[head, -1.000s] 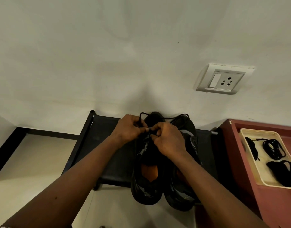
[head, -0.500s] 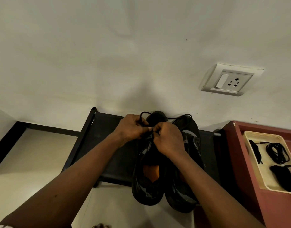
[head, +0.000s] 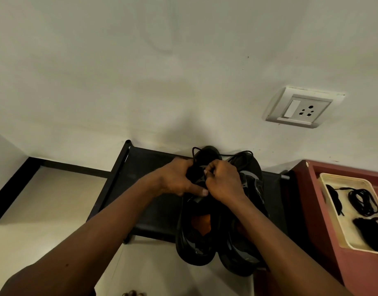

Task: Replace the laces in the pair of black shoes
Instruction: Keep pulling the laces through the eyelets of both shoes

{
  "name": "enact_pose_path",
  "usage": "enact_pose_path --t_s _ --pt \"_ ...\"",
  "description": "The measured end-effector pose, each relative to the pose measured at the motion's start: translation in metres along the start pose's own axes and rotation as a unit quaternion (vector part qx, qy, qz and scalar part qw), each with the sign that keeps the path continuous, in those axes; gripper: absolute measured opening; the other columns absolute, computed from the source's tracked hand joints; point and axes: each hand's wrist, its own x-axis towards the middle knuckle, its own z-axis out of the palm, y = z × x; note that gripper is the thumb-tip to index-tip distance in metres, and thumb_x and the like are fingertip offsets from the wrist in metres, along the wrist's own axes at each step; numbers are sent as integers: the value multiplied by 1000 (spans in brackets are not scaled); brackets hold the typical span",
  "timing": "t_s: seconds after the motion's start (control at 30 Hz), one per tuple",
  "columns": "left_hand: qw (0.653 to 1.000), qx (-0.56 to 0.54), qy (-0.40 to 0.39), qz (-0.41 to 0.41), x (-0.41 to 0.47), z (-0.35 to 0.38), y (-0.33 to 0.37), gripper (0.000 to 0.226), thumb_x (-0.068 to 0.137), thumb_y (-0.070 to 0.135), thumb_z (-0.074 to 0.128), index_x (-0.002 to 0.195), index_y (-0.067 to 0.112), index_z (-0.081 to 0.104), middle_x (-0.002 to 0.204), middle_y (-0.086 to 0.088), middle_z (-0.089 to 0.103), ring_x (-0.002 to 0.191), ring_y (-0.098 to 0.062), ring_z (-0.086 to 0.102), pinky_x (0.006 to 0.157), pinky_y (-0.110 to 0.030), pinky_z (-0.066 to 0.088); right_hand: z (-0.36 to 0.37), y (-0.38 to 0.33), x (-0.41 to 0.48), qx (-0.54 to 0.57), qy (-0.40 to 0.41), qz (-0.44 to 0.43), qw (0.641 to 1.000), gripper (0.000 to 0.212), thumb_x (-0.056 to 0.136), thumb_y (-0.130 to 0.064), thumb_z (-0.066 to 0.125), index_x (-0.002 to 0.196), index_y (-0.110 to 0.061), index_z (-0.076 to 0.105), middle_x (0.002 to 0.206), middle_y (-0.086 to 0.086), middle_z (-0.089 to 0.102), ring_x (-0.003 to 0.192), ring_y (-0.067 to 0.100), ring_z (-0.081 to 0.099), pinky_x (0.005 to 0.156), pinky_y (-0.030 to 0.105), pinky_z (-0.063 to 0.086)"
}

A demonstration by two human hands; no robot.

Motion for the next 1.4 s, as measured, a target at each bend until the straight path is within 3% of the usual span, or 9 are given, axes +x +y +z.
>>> enact_pose_path --t_s 0.1,0.23,0.37,0.5,0.67,0.87,1.1,1.23,1.4 --pt "989 139 50 19 5 14 -3 48 76 30 85 115 19 60 111 -9 65 100 -23 65 87 -42 60 0 -5 -4 -4 12 10 1000 16 97 -16 64 82 -22 65 84 -1 67 79 15 66 65 24 47" --pt "991 118 62 6 5 14 -7 42 77 35 85 111 22 64 95 0 72 85 -16 70 78 -35 61 -8 -11 -11 -28 36 12 999 15 91 -10 67 77 -15 68 81 2 67 78 17 65 63 26 50" --pt "993 98 64 -13 6 14 -9 64 72 44 90 127 29 62 106 9 71 97 -8 67 79 -21 51 -29 -9 -19 2 40 41 998 16 91 -10 66 77 -17 68 84 -1 69 77 12 64 64 27 52" --pt "990 116 72 -21 7 16 -10 93 71 48 91 151 26 47 126 1 67 116 -17 64 99 -32 53 -52 -4 -38 19 72 36 997 26 94 -11 69 69 -19 67 69 -12 63 66 -2 57 52 11 35" --pt "990 116 79 -31 1 18 -11 122 71 53 89 164 17 18 148 -7 56 135 -25 54 114 -38 44 -84 -16 -64 41 95 18 994 21 95 -12 67 75 -20 67 67 -11 57 65 3 55 56 18 36" --pt "995 32 87 -34 -14 24 -18 70 71 51 90 131 27 63 122 4 69 118 -19 65 102 -34 51 -125 -21 -110 156 141 -18 978 17 96 -21 71 79 -23 72 53 -18 54 53 -2 54 49 11 40" --pt "925 55 328 186 -53 40 15 67 90 40 76 150 30 48 150 6 50 133 -15 52 110 -40 49 -116 -23 -124 238 110 -20 965 12 97 -21 72 85 -21 73 55 -10 45 54 7 47 60 28 44" --pt "881 83 333 327 -73 52 36 46 91 21 74 135 33 66 129 17 67 120 -5 60 98 -30 54 -95 -25 -119 241 53 -49 968 16 98 -20 70 83 -19 72 53 -10 45 54 9 45 56 26 42" --pt "892 68 333 299 -71 55 33 23 92 15 72 110 27 80 100 19 77 93 3 70 85 -28 59 -80 -18 -106 289 -8 -39 956 14 99 -16 69 85 -15 73 57 -2 51 57 15 49 59 29 46"
